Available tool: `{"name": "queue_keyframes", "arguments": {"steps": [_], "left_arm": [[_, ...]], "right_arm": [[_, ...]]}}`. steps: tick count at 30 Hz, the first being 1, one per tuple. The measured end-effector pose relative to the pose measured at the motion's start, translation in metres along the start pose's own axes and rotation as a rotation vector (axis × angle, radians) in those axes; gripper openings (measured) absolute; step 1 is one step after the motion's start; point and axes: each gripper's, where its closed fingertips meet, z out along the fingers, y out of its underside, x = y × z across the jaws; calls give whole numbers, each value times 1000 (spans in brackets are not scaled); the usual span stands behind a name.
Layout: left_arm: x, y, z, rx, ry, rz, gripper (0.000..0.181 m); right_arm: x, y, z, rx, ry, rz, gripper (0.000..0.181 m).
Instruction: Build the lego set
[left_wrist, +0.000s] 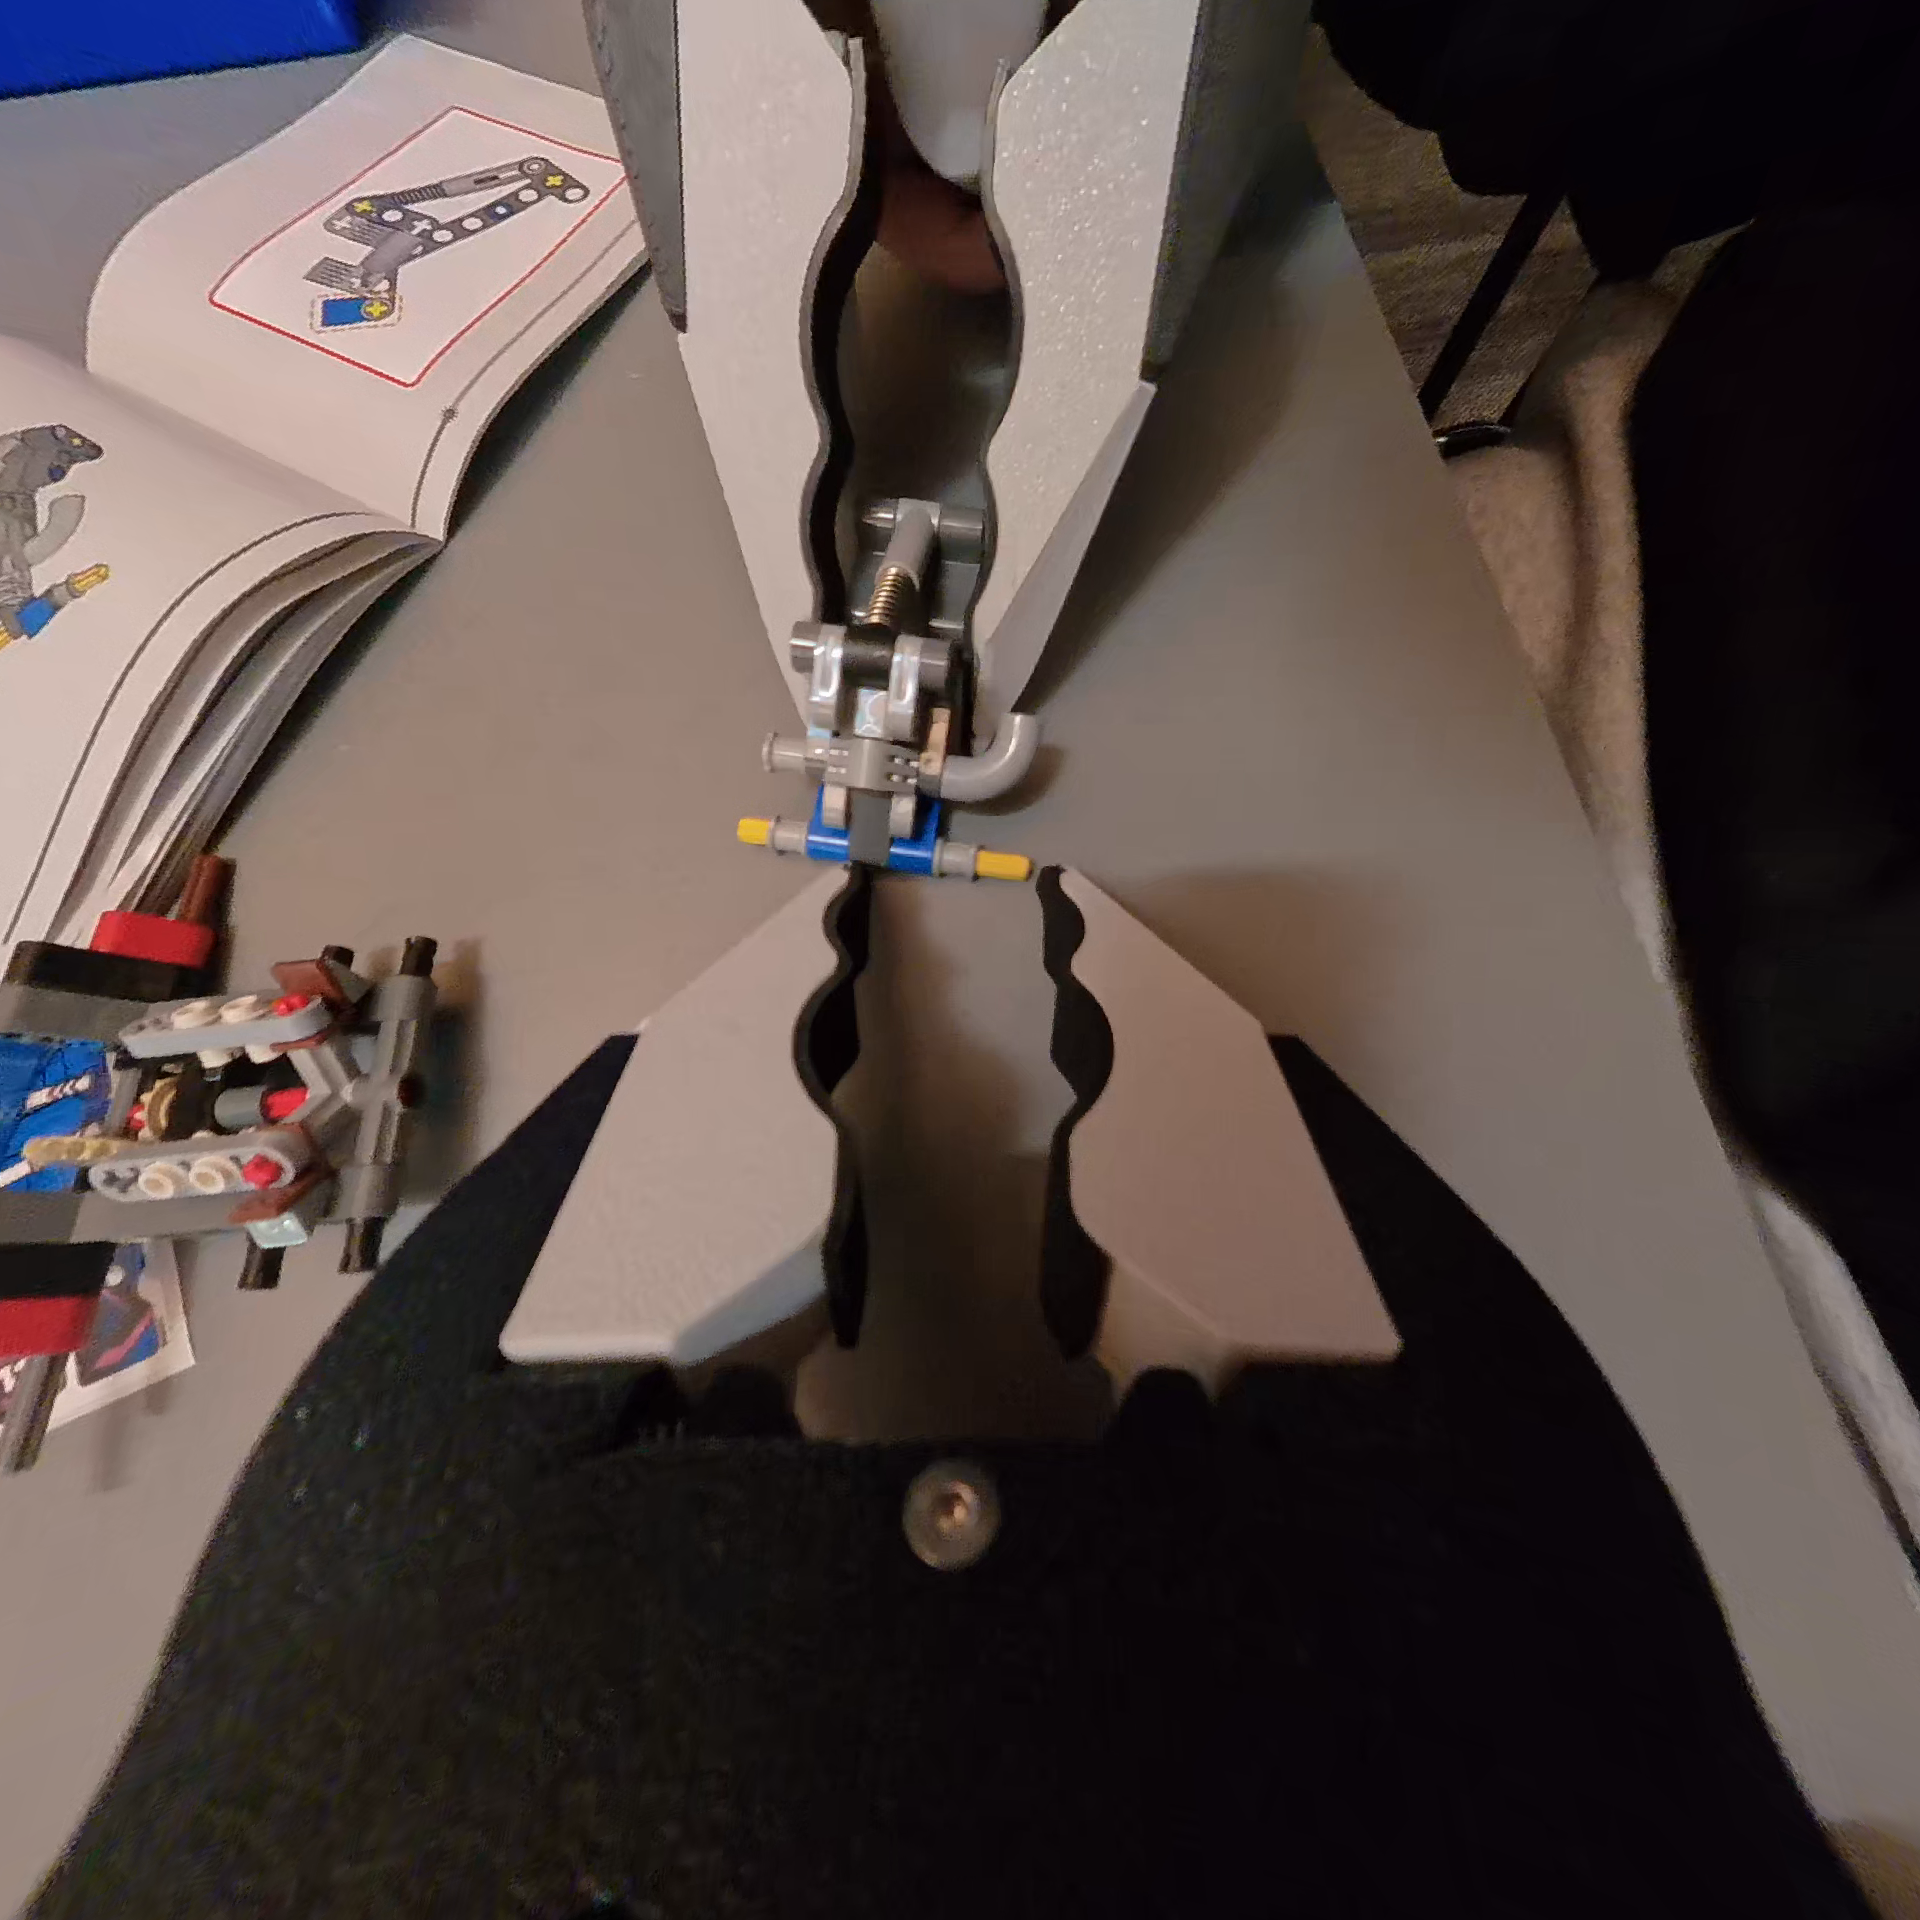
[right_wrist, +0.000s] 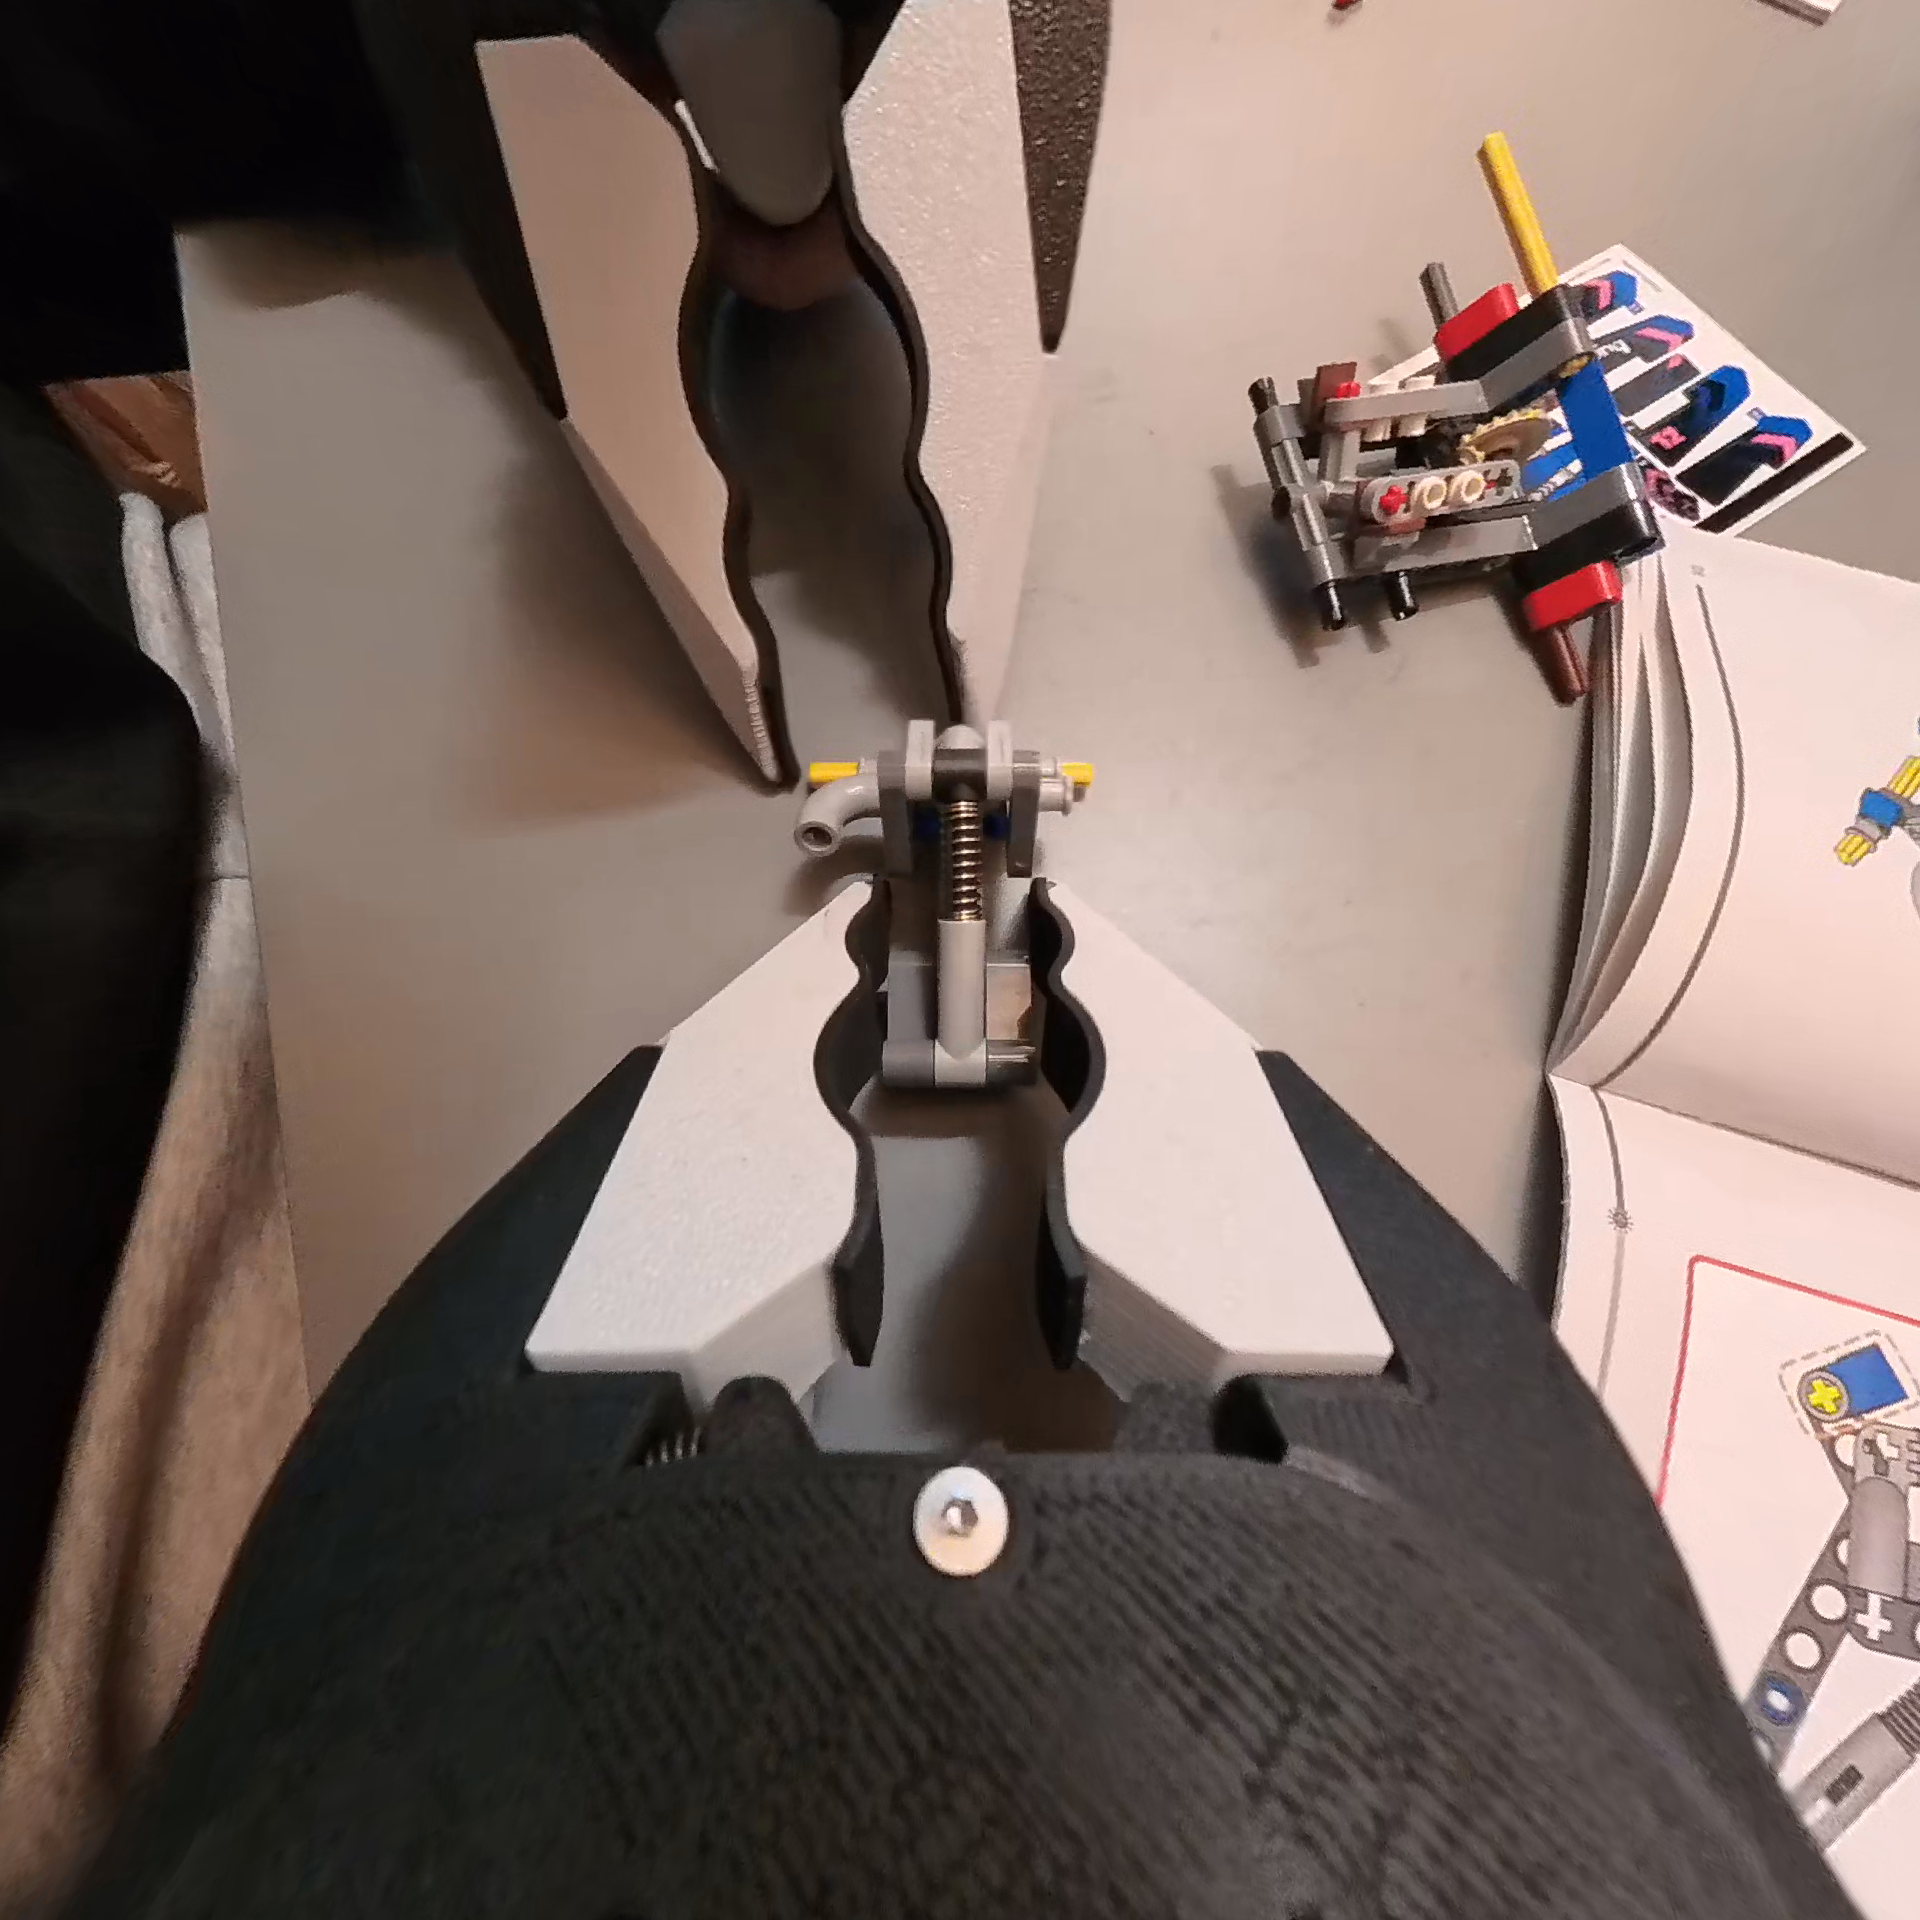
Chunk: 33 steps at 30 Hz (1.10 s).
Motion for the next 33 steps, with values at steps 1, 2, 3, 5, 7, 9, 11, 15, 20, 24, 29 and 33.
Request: {"name": "queue_keyframes", "arguments": {"steps": [1, 2, 3, 5, 7, 9, 11, 15, 20, 24, 29, 33], "left_arm": [[0, 0, 0, 1, -9, 3, 31], [-1, 0, 0, 1, -15, 5, 32], [-1, 0, 0, 1, -17, 3, 33], [-3, 0, 0, 0, -24, -11, 30], [-3, 0, 0, 0, -19, -10, 28], [-4, 0, 0, 0, -27, -14, 27], [-4, 0, 0, 1, -28, -14, 28], [-8, -1, -1, 6, -65, 3, 39], [-7, -2, 0, 9, -59, 28, 38], [-7, -2, 0, 10, -59, 35, 37], [-8, -2, 0, 12, -40, 32, 37], [-7, -2, 0, 13, -23, 46, 37]], "right_arm": [[0, 0, 0, 0, 4, 4, 25], [0, 0, 1, 0, 7, 3, 25], [0, -1, 1, 0, 8, 7, 24], [-1, -1, 1, 0, -6, 13, 24], [-1, -1, 1, 0, -16, 8, 25], [-2, -1, 1, 0, -18, 2, 25], [-2, -1, 1, 0, -17, -1, 25], [-3, -1, 2, 0, -18, -5, 25], [-4, -2, 2, 0, -26, -17, 25], [-5, -2, 3, 0, -28, -34, 24], [-6, -3, 3, 0, -40, -40, 25], [-6, -3, 4, 0, -37, -46, 25]]}}
